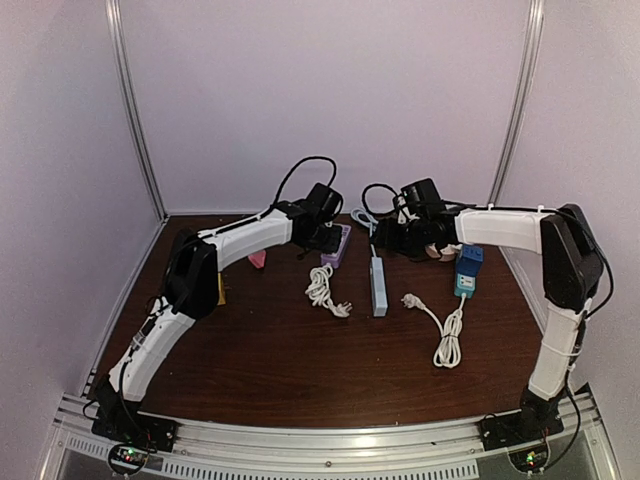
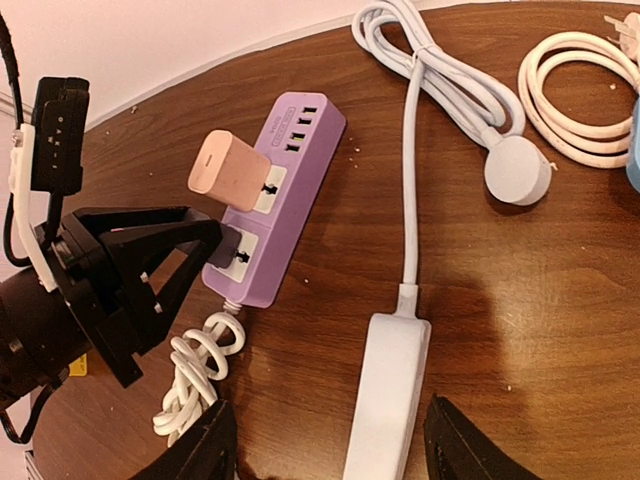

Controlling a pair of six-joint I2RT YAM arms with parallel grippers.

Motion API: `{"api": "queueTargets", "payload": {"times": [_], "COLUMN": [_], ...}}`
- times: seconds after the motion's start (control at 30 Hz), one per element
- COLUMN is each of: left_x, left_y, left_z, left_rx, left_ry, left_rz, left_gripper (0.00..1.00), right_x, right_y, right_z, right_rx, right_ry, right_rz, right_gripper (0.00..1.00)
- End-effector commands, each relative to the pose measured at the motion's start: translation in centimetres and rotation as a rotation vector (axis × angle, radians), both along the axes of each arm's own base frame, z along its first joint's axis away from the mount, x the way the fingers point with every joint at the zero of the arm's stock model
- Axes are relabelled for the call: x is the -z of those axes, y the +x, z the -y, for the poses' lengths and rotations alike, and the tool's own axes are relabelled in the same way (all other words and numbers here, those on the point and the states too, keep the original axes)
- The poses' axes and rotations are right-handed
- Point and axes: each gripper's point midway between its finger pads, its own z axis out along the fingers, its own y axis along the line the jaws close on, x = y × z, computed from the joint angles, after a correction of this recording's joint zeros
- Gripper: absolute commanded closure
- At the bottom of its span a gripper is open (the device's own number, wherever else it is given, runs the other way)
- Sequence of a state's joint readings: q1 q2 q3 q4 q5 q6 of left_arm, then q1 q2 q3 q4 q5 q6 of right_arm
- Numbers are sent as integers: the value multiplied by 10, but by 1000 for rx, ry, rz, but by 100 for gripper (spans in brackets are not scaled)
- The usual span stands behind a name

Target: Pull the plug off the socket

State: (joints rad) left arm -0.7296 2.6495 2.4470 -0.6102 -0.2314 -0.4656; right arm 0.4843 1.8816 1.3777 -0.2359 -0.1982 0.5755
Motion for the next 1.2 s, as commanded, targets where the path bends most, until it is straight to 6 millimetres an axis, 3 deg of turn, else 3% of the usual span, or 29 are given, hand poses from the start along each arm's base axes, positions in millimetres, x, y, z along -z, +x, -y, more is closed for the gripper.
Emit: {"api": "queueTargets", "payload": {"times": [0.0,0.17,0.33,0.6,0.8,1.17], "left_x": [-6,-17,-11,2,7,7], "left_y": [-9,-31,-62,-103,-113,-119], "left_z": [-11,-32,-52,-65,-61,-56], "left_rx": [4,-28,-77,-147,-130,-108], "left_ry": [-10,-61,-170,-425,-586,-652], "left_rz": [-44,-97,-192,-342,-407,-414], "left_gripper": [95,97,97,97,97,97], "right_x": [-8,-5,3,26,44,64], "right_y": [11,17,18,-4,-18,-24], "right_z": [-18,-46,-80,-122,-136,-136], "right_rx": [-33,-79,-125,-198,-240,-237], "right_ry": [61,124,161,219,241,242], "right_rz": [1,-12,-40,-111,-154,-196], "right_gripper": [35,35,35,35,34,37]}}
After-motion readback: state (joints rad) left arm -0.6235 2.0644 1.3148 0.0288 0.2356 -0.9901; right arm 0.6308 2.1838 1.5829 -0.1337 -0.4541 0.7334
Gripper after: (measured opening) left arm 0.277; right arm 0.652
